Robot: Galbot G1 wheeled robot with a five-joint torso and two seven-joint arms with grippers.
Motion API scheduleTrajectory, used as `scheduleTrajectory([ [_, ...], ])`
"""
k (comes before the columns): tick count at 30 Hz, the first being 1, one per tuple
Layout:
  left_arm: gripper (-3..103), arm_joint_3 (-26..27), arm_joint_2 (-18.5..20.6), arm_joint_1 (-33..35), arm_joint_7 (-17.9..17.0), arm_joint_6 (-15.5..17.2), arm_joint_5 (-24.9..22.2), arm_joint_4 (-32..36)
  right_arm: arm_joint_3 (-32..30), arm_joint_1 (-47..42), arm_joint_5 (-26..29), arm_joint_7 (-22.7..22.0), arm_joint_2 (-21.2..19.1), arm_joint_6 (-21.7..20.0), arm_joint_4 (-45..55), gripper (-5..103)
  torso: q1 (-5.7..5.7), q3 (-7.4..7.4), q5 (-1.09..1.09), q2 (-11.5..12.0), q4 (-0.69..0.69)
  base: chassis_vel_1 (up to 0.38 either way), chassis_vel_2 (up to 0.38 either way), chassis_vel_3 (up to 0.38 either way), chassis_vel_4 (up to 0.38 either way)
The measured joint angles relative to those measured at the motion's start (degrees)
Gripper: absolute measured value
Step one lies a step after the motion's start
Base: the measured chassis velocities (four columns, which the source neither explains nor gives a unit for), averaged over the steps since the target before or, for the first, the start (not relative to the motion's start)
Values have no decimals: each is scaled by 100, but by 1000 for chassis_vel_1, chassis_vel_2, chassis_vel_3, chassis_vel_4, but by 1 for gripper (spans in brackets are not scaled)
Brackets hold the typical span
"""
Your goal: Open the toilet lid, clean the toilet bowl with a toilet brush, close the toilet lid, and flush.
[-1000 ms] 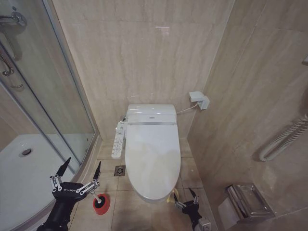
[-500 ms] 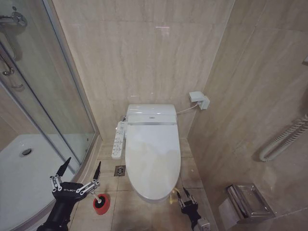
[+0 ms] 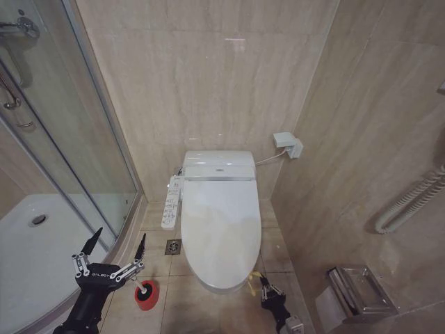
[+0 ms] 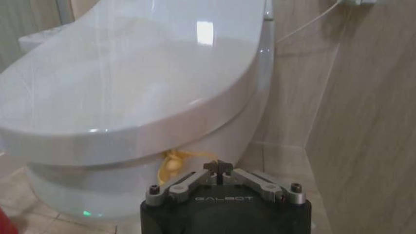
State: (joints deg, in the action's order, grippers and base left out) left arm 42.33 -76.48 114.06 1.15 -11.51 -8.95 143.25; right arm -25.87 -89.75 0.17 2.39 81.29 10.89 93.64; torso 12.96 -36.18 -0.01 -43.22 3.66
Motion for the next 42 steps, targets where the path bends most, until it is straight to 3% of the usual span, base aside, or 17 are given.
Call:
scheduleTrajectory([
  [10,100,0,0,0,0,0,0,0,-398,-365,585,110,-38,148,711,0,0,0,-2,0,-1,0,0,0,0],
  [18,100,0,0,0,0,0,0,0,-607,-740,1298,107,-15,-52,1936,0,0,0,1,0,2,0,0,0,0],
  [28,100,0,0,0,0,0,0,0,-902,-379,1823,-119,-228,-593,3299,0,0,0,2,0,-1,0,0,0,0],
  [34,100,0,0,0,0,0,0,-1,-985,6,2479,-534,-432,-1377,4200,0,1,0,2,0,0,0,0,0,0],
  [42,100,0,0,0,0,0,0,0,-1098,536,3109,-728,-614,-1728,4385,0,1,-1,1,1,-1,0,0,0,0],
])
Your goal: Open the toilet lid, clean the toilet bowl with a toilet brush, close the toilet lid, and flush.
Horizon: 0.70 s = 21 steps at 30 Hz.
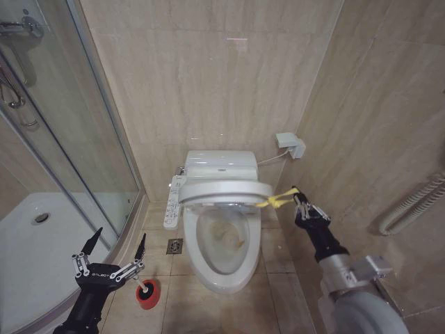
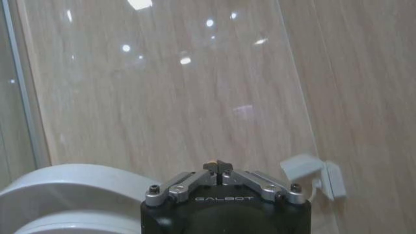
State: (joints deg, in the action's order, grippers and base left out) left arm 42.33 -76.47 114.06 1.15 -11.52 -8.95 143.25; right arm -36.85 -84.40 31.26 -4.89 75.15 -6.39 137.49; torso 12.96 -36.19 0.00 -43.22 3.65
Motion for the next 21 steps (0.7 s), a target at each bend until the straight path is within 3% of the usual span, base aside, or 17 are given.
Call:
scheduleTrajectory([
  [11,100,0,0,0,0,0,0,0,61,1046,328,-87,-73,-122,-487,0,0,1,1,0,4,0,0,0,0],
  [21,100,0,0,0,0,0,0,0,469,2275,459,12,-74,91,-1518,0,-1,1,1,-1,4,0,0,0,0],
])
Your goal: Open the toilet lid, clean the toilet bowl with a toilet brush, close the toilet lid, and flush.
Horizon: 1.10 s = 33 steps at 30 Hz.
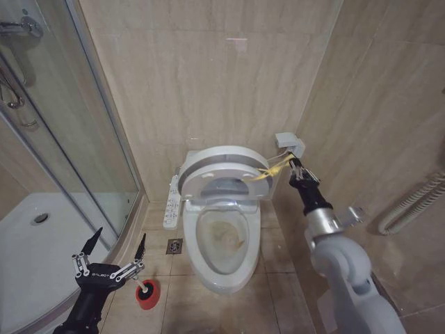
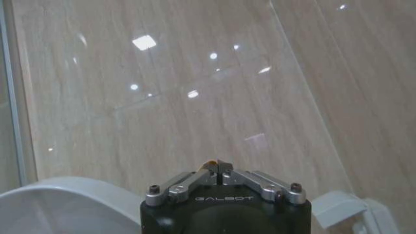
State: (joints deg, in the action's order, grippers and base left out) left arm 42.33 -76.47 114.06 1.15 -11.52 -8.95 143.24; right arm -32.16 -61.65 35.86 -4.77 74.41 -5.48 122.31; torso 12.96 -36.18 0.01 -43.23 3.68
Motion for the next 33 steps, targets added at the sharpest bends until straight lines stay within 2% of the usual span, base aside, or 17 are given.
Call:
scheduleTrajectory([
  [11,100,0,0,0,0,0,0,0,284,818,78,-5,260,105,-781,0,0,0,0,0,0,0,0,0,0],
  [23,100,0,0,0,0,0,0,0,696,2327,-139,58,475,374,-2266,0,0,-1,0,0,-1,0,0,0,0],
  [33,100,0,0,0,0,0,0,0,866,3015,-424,148,617,647,-3190,0,0,0,0,0,0,0,0,0,0],
])
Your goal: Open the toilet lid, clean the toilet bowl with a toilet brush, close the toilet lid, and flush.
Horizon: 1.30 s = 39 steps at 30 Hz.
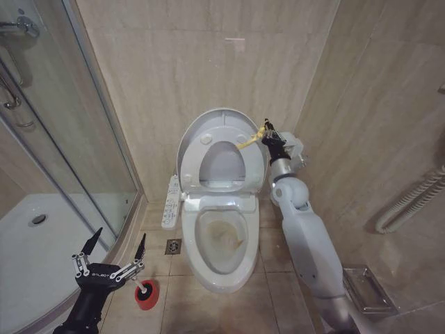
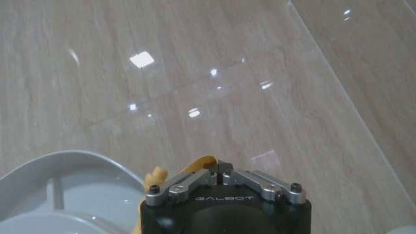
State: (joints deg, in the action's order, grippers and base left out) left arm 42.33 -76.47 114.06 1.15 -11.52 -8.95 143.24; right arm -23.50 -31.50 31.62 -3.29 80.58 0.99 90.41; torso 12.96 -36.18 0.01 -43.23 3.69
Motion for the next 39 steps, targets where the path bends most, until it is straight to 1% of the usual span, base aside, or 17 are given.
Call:
scheduleTrajectory([
  [4,100,0,0,0,0,0,0,0,-3,353,-96,42,28,99,-439,0,0,-1,-1,0,-4,0,0,0,0],
  [8,100,0,0,0,0,0,0,0,11,707,-133,61,33,166,-794,0,0,-1,0,1,-5,0,0,0,0],
  [9,100,0,0,0,0,0,0,0,10,827,-174,71,48,190,-916,0,1,-1,-1,1,-2,0,0,0,0],
  [12,100,0,0,0,0,0,0,0,-4,1071,-225,76,88,227,-1130,0,1,-1,0,1,-3,0,0,0,0],
  [23,100,0,0,0,0,0,0,0,-54,1627,-626,87,264,475,-1748,0,1,-1,-1,1,-5,0,0,0,0],
  [25,100,0,0,0,0,0,0,0,-77,1723,-676,89,302,495,-1837,0,1,-1,0,1,-3,0,0,0,0],
  [31,100,0,0,0,0,0,0,0,-46,1687,-693,86,270,488,-1754,0,1,0,0,1,-2,0,0,0,0],
  [34,100,0,0,0,0,0,0,0,8,1509,-687,52,169,409,-1526,0,0,1,0,1,0,0,0,0,0],
  [35,100,0,0,0,0,0,0,0,50,1385,-667,23,94,346,-1375,0,-1,1,0,1,1,0,0,0,0],
  [36,100,0,0,0,0,0,0,0,102,1195,-623,-1,-13,251,-1164,-2,-1,1,0,0,2,0,0,0,0],
  [38,100,0,0,0,0,0,0,0,151,915,-544,-15,-136,115,-876,-2,-1,1,-1,0,3,0,0,0,0],
  [39,100,0,0,0,0,0,0,0,151,915,-544,-15,-136,115,-876,-2,-1,1,-1,0,3,0,0,0,0],
])
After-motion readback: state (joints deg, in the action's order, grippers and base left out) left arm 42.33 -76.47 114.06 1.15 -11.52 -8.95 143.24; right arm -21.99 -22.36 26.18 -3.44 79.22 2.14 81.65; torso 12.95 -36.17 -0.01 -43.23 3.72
